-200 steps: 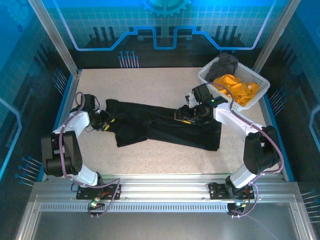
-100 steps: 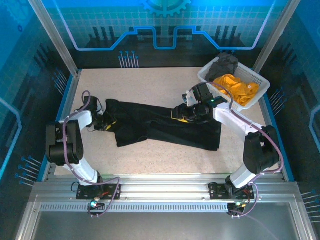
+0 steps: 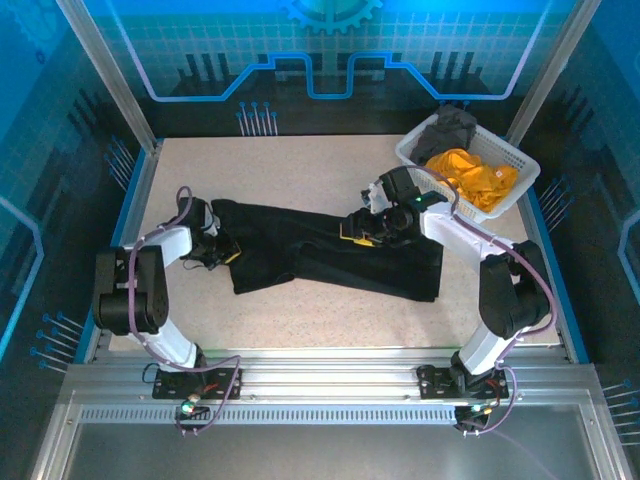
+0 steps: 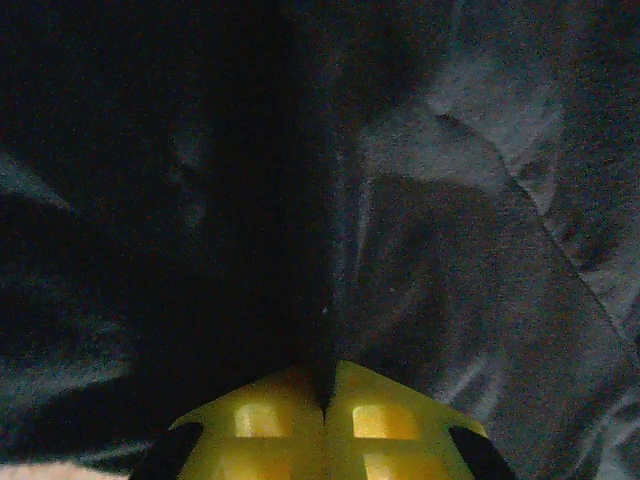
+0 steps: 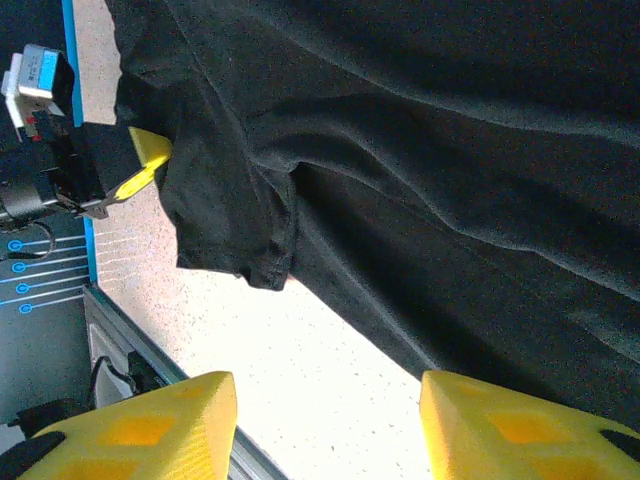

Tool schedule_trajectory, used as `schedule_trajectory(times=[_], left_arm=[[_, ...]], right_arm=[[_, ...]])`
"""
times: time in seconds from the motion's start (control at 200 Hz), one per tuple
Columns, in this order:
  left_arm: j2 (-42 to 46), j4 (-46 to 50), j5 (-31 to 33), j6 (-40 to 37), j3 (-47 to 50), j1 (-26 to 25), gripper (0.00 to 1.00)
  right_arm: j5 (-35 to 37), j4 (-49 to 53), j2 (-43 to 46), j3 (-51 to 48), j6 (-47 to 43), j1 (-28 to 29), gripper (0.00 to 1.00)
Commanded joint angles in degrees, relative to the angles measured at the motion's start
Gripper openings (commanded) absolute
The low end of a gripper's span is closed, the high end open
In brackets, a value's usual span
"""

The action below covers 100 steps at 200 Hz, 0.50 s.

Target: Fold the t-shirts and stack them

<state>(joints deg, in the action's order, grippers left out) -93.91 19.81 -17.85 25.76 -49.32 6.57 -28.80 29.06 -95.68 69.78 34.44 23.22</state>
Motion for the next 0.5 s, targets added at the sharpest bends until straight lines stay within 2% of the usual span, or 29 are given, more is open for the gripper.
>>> schedule_trajectory(times=[0.0,0.275,0.495], left_arm=[[3.19,2.61,0.13,1.91,-0.14,-0.15,0.0],[7.67,9.85,0.49,10.59,-6.31,-0.15,0.0],[4.66,16.57,1.03,14.04,-15.99,-0.13,0.0]], right_arm=[[-0.54,0.77,-0.65,1.75,-0.26,0.66,0.53],[0.14,1.99,-1.24,2.47,-0.56,0.29,0.52],[0.03,2.06,-1.94,2.99,-0.51,0.07,0.52]])
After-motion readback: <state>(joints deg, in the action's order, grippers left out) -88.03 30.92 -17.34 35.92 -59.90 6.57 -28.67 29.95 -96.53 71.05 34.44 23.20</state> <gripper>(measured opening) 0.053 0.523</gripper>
